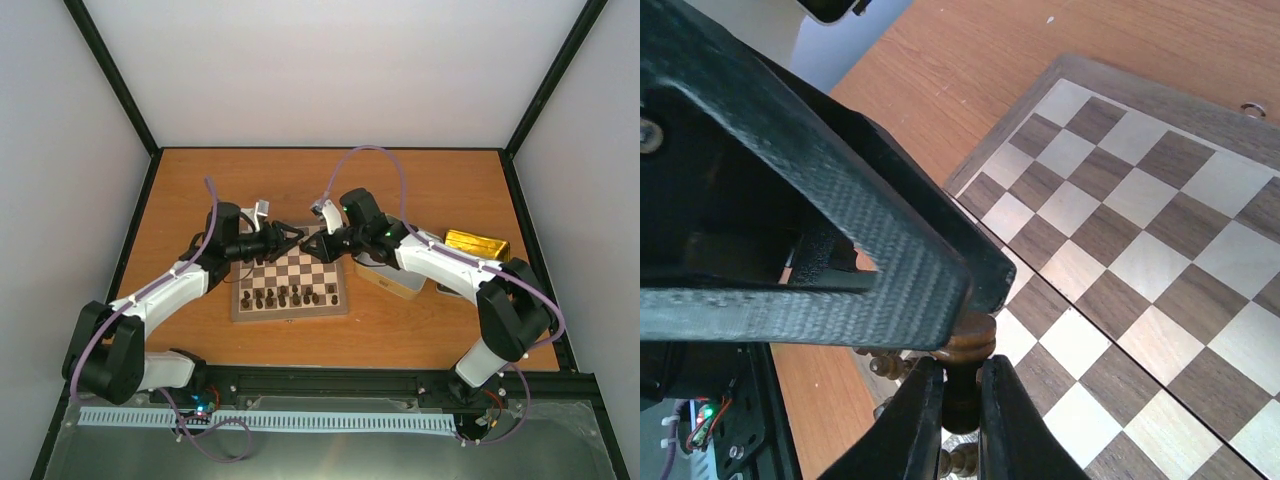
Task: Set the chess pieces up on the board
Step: Place the chess piece on the chessboard.
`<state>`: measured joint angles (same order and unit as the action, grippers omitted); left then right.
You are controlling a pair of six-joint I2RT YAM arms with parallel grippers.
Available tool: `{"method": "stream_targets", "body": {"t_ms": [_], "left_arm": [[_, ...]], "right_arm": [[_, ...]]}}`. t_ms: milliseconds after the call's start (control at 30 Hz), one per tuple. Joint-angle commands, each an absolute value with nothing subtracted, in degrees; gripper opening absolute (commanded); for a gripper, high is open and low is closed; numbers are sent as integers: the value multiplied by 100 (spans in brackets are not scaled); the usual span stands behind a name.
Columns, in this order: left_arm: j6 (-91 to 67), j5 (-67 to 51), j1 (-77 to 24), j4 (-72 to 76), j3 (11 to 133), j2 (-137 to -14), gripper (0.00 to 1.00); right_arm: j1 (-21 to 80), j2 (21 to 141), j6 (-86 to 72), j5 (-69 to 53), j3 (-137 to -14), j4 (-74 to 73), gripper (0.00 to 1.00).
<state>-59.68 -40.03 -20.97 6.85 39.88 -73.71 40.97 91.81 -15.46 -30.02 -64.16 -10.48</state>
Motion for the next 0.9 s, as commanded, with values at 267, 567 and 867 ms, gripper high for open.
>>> {"method": "stream_targets", "body": {"t_ms": [267,567,867], "left_arm": [[-6173,-4020,-2083,1019,3867,-7457,35],[-6265,-4125,-2088,1070,3761,-7478,25],[-7024,-4526,-2084,1674,3595,-7331,13]], "right_arm": [[4201,9328,-1744,-2979,-6546,-710,8],[4201,9352,-1911,-2930,-6504,-503,8],[4201,9248,-2228,-2832,-6497,-603,8]]}}
